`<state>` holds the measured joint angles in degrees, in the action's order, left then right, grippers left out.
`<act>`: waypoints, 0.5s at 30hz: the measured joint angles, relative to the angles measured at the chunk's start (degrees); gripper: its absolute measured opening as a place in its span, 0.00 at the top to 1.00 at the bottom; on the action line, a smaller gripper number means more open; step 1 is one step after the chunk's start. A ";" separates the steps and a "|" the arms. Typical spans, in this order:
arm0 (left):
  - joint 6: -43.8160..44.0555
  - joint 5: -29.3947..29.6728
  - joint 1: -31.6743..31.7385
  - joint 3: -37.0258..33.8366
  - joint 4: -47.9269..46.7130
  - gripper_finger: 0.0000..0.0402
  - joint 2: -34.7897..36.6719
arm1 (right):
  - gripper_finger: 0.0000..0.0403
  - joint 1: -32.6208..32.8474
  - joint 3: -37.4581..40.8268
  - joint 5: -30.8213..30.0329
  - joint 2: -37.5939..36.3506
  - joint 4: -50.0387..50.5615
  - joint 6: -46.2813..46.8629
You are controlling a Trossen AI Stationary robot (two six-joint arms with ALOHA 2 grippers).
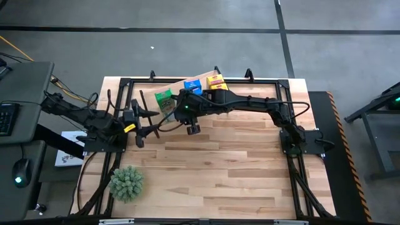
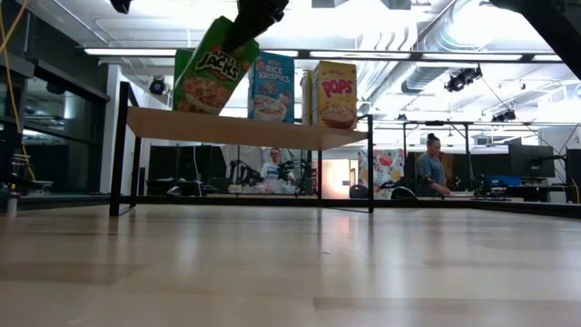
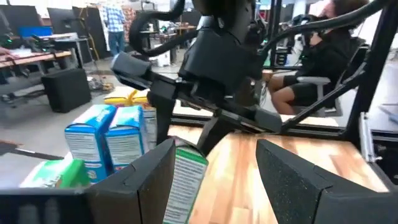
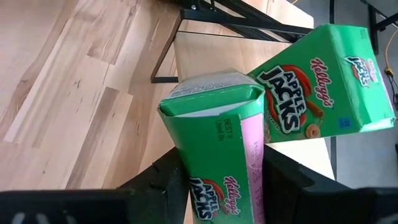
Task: Stack cereal on shelf
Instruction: Put the green cereal box on the shelf aligned with the green cereal box
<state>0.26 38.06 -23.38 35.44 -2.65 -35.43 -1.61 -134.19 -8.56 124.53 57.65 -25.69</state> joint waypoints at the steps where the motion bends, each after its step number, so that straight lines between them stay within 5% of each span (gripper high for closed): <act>1: -0.32 0.12 0.00 0.02 -0.44 0.47 -0.06 | 0.64 0.10 0.00 0.02 0.01 0.06 0.00; 15: -7.96 -8.62 -0.02 0.02 -0.81 0.47 -7.46 | 0.64 6.16 -0.85 0.65 -1.53 6.28 3.42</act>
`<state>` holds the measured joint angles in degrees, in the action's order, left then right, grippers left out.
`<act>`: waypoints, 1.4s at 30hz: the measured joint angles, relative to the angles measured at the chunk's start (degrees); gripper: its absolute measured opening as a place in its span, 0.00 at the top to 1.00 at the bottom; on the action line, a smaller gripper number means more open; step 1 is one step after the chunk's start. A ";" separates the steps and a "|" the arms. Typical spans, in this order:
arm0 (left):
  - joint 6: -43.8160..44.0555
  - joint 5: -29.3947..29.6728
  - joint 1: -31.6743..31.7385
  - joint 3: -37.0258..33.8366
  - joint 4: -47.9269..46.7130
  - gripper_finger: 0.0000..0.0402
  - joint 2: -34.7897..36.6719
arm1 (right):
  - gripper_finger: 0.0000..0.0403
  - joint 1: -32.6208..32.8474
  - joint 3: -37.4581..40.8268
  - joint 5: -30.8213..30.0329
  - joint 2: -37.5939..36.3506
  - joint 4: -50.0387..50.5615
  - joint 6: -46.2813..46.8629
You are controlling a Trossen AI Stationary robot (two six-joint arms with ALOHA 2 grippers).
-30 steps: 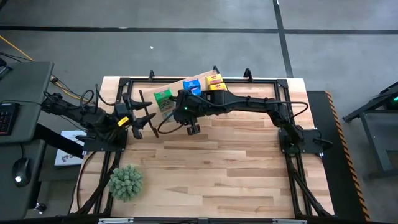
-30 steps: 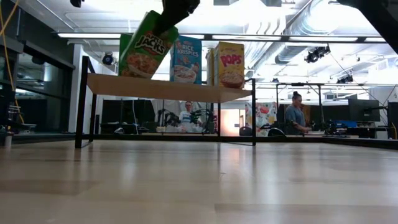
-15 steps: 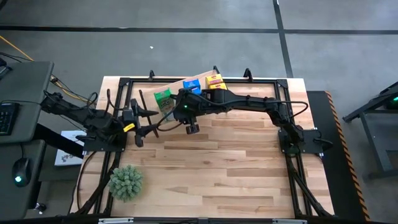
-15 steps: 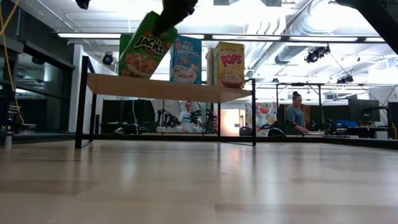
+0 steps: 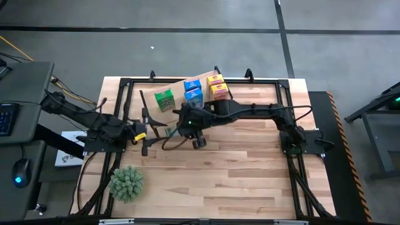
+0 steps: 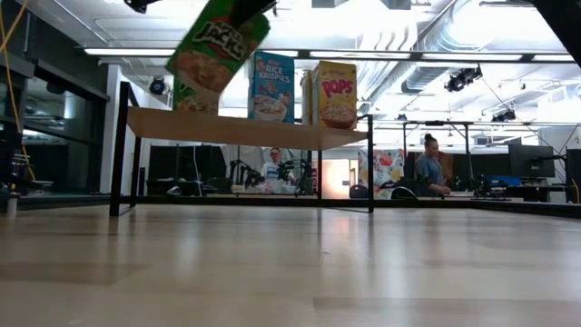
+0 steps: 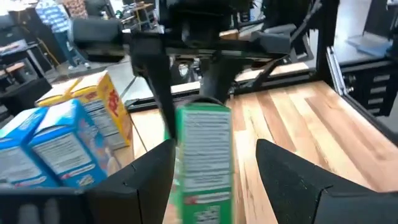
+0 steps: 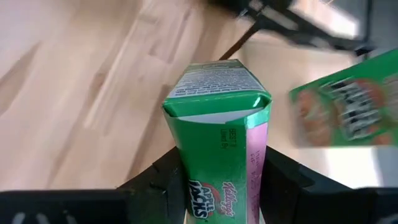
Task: Stack cereal on shelf
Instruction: Put the green cereal box on the shelf aligned with the green cereal box
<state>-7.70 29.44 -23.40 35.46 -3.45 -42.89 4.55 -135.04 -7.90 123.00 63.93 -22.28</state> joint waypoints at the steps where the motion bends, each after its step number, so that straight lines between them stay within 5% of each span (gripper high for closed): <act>1: -0.57 -0.31 0.00 0.00 0.67 0.47 -1.04 | 0.64 0.52 0.04 0.00 0.04 1.14 0.55; 17: 3.52 1.10 4.12 0.00 7.59 0.47 -12.25 | 0.64 3.37 0.04 -0.73 0.06 5.53 4.28; 26: 6.23 -6.50 4.68 0.79 6.71 0.42 -12.34 | 0.64 2.54 0.04 -1.03 0.06 5.09 4.44; 35: 6.82 1.07 4.74 0.82 6.76 0.31 -15.82 | 0.64 2.49 0.06 -0.68 0.06 4.44 5.80; 42: 5.50 0.48 4.81 2.14 6.14 0.30 -17.75 | 0.64 2.54 0.06 -0.44 0.06 4.40 5.86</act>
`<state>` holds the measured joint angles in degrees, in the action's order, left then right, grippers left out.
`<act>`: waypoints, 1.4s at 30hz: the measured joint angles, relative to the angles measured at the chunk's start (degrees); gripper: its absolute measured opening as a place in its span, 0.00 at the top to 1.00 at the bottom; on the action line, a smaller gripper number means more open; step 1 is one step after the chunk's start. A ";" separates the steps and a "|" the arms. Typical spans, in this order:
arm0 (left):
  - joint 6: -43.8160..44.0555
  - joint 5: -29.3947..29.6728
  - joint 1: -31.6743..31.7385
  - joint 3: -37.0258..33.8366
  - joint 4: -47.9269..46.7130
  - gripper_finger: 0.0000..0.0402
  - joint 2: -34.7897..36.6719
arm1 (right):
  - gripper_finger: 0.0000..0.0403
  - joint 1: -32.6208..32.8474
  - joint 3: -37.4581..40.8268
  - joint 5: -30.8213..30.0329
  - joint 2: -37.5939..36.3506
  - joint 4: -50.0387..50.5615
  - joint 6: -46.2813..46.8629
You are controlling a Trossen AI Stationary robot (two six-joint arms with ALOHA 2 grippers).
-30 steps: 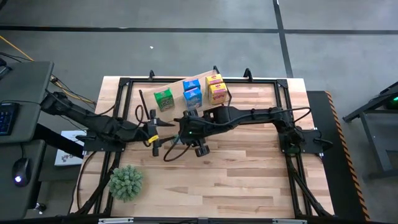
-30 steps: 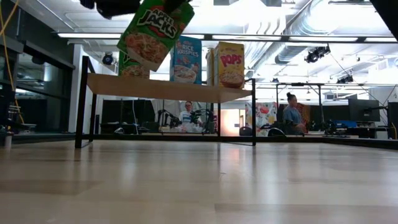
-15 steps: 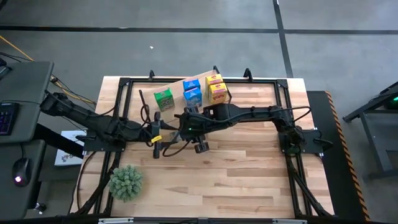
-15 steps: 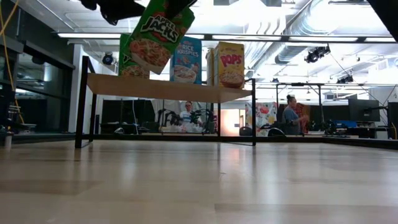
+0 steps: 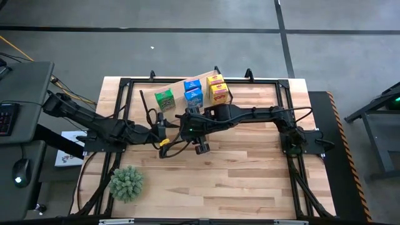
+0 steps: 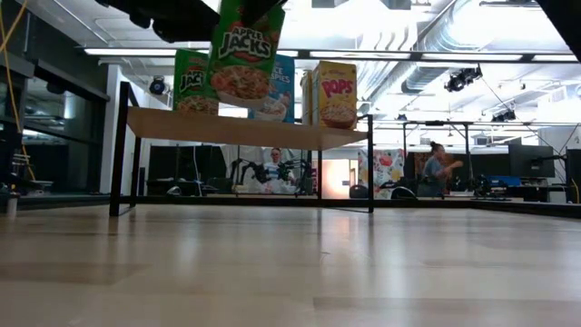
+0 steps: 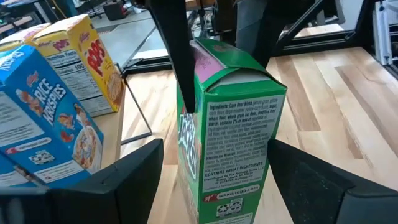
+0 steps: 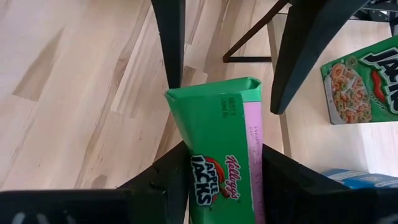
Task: Stack cereal on shelf
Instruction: Put the green cereal box on the shelf aligned with the green cereal box
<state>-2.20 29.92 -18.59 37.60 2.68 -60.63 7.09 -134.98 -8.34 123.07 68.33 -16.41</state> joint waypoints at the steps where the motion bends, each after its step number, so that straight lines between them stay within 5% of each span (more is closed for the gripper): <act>1: -0.08 -0.34 0.00 0.05 -0.03 0.30 0.02 | 0.64 0.02 0.00 0.04 0.00 -0.10 0.20; 21: 2.07 -0.68 -4.88 0.20 -4.40 0.30 3.29 | 0.64 -0.09 0.00 -0.07 -0.02 -6.36 4.18; 27: 1.51 4.99 -4.55 0.18 -4.48 0.30 3.29 | 0.64 -0.45 0.00 1.10 -0.02 -8.13 5.43; 33: 0.09 4.37 -3.56 0.17 -4.47 0.30 3.27 | 0.64 -0.35 0.00 2.47 -0.02 -8.55 5.63; 42: -1.04 3.43 -3.50 0.16 -4.51 0.44 3.27 | 0.64 -0.37 0.00 2.31 -0.02 -8.62 5.46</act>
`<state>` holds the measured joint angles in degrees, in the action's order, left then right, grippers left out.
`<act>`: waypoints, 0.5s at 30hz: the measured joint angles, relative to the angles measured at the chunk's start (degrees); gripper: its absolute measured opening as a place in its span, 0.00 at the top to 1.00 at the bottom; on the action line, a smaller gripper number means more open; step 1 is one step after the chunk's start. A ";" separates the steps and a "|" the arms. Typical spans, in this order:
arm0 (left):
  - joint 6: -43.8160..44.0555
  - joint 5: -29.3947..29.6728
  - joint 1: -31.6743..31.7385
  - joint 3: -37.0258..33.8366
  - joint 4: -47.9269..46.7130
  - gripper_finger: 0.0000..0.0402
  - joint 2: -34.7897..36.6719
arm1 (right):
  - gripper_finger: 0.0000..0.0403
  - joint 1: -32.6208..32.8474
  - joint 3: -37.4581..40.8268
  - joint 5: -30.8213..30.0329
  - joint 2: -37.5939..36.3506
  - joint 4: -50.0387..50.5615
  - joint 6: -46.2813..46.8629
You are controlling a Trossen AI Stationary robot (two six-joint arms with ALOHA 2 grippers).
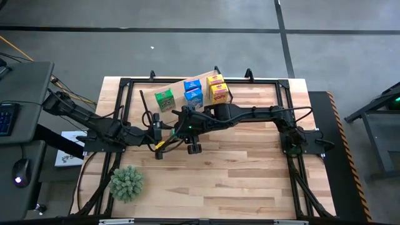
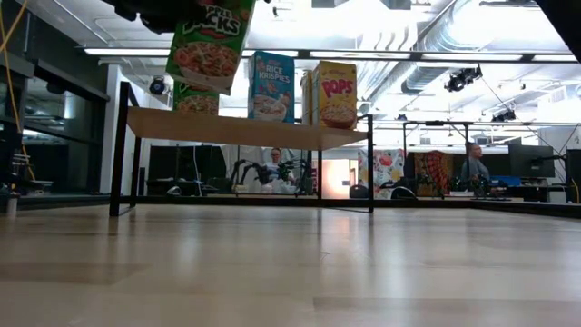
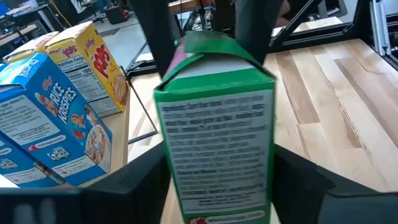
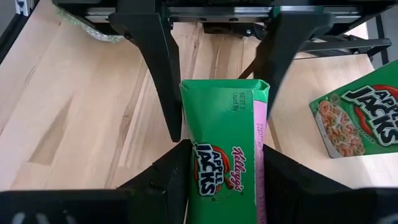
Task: Stack cereal on shelf
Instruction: Put the green cereal box on the shelf aligned with the green cereal box
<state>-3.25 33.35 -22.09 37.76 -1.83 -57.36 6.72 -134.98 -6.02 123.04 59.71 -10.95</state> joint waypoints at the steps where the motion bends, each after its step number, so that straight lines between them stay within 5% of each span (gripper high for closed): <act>1: -0.12 -0.02 -0.01 0.00 0.00 0.47 0.00 | 0.64 0.00 0.00 0.02 0.00 -0.01 -0.22; 9: -1.97 0.88 0.00 -0.04 -0.06 0.68 0.02 | 0.59 0.02 0.00 0.24 0.00 0.38 -0.03; 15: -2.85 4.47 -0.04 -0.06 -1.96 0.70 0.22 | 0.47 0.00 0.00 0.20 -1.74 2.37 -0.95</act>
<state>-6.09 37.82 -22.13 37.70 -3.78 -57.14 6.72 -134.98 -5.82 121.30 62.09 -11.90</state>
